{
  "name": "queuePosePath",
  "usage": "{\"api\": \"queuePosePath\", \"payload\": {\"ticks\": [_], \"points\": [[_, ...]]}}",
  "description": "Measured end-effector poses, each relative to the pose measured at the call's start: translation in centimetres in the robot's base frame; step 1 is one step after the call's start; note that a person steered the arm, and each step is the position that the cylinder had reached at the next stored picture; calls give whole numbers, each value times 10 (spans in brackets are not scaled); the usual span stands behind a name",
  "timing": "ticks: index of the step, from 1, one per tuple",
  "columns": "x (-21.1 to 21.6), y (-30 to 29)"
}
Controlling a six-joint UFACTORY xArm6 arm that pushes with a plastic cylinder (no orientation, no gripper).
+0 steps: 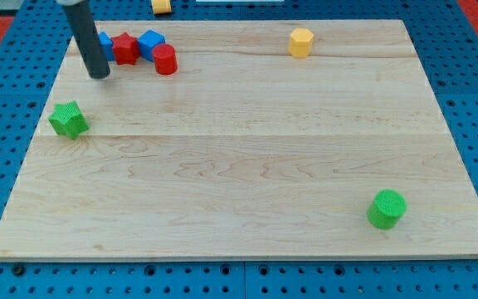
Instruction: Move green star to the left of the green circle
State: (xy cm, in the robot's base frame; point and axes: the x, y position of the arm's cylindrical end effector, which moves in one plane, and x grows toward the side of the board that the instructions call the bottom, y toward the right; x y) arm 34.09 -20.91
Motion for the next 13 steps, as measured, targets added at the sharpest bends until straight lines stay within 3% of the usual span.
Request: {"api": "queuePosePath", "payload": {"ticks": [1,2,4,9,13], "points": [[4,60],[-19,100],[-46,79],[-42,195],[-43,199]]}}
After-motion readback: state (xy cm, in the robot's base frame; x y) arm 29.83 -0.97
